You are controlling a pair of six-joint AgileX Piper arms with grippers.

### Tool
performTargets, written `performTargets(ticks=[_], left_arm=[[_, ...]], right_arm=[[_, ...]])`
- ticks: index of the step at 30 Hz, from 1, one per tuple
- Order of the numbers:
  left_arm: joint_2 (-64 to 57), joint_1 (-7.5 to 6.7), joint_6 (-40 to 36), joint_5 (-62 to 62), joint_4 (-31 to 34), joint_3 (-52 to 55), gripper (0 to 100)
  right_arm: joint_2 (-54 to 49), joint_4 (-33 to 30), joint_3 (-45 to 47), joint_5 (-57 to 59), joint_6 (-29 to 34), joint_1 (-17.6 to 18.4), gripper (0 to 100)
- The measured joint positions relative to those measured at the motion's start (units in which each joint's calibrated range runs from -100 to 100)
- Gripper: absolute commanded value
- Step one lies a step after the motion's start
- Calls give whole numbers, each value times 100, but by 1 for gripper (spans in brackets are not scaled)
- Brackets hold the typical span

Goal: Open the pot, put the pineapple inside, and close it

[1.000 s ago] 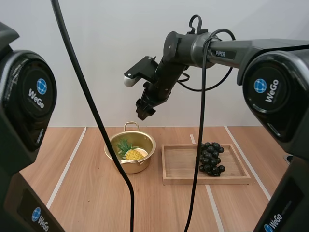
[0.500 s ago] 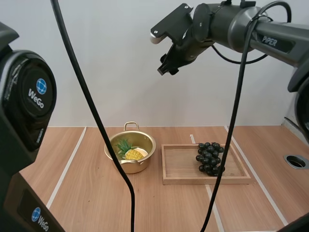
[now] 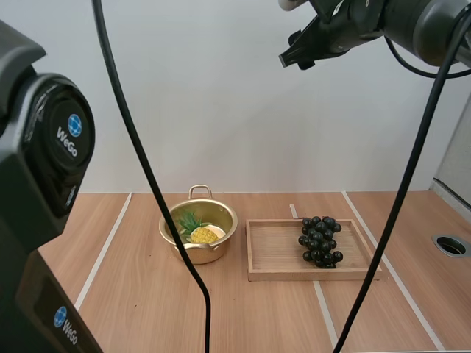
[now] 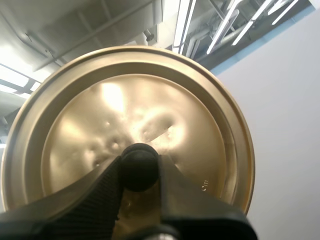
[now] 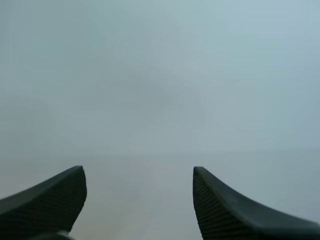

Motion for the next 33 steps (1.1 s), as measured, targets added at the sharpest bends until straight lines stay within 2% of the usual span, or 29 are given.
performTargets(ticks=[11, 28, 33], left_arm=[[315, 0, -185, 14, 49, 290, 0], [391, 0, -237, 14, 49, 2084, 0], [391, 0, -237, 14, 49, 2244, 0]], right_arm=[[-670, -12, 0, -248, 128, -7, 100], [-848, -49, 0, -248, 128, -7, 100], [-848, -49, 0, -248, 128, -7, 100]])
